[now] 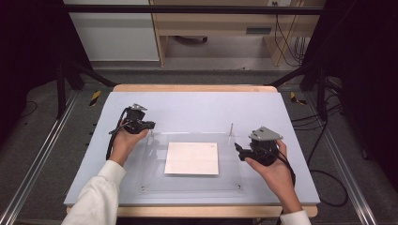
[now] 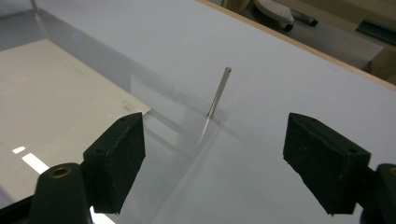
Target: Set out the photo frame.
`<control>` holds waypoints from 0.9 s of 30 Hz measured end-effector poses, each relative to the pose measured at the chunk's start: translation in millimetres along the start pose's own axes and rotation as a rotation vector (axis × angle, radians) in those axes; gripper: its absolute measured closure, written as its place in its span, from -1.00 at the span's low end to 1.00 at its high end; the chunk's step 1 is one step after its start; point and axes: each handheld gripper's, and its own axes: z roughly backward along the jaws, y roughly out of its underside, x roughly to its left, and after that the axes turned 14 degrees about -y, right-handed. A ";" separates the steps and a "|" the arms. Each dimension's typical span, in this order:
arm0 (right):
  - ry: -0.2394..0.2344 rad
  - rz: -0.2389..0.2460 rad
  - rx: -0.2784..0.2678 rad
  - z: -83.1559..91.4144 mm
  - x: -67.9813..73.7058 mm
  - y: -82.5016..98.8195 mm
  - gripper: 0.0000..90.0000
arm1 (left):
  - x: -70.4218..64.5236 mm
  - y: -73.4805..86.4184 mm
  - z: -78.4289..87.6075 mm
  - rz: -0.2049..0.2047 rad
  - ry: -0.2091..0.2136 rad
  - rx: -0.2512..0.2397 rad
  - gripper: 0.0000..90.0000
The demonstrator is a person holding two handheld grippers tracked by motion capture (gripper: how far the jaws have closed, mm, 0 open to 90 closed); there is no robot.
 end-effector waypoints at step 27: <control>-0.107 0.121 0.047 49.4 59.1 80.7 -0.73 | -2.1 -4.5 -1.2 0.024 -0.029 0.038 0.89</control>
